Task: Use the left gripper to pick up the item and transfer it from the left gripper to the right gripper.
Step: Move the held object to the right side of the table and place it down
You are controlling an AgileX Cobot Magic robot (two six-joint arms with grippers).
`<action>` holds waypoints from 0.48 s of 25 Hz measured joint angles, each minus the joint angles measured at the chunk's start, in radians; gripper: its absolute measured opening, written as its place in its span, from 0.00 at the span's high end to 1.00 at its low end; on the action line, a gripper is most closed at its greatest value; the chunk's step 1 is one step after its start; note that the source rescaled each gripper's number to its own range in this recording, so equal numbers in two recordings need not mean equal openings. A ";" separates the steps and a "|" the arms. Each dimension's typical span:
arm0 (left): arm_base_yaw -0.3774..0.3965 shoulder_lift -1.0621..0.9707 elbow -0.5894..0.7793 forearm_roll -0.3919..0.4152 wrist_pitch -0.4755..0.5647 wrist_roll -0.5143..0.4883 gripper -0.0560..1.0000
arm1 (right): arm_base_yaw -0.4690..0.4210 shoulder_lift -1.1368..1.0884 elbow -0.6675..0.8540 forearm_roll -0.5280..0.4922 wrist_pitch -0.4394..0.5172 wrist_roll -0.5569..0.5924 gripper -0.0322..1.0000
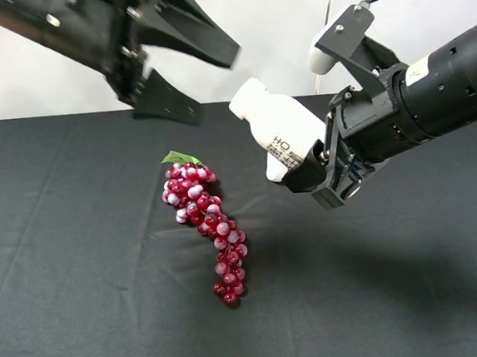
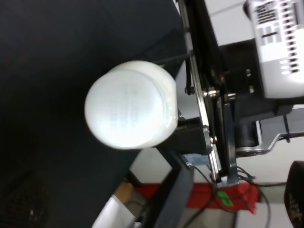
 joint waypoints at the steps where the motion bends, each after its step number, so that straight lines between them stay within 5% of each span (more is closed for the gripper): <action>1: 0.011 -0.019 0.000 0.012 0.000 -0.002 0.00 | 0.000 0.000 0.000 0.000 0.000 0.000 0.90; 7: 0.059 -0.150 0.000 0.146 -0.014 -0.028 0.00 | 0.000 0.000 0.000 0.000 0.000 0.011 0.90; 12: 0.067 -0.353 0.000 0.473 -0.071 -0.201 0.00 | 0.000 0.000 0.000 0.000 0.000 0.012 0.90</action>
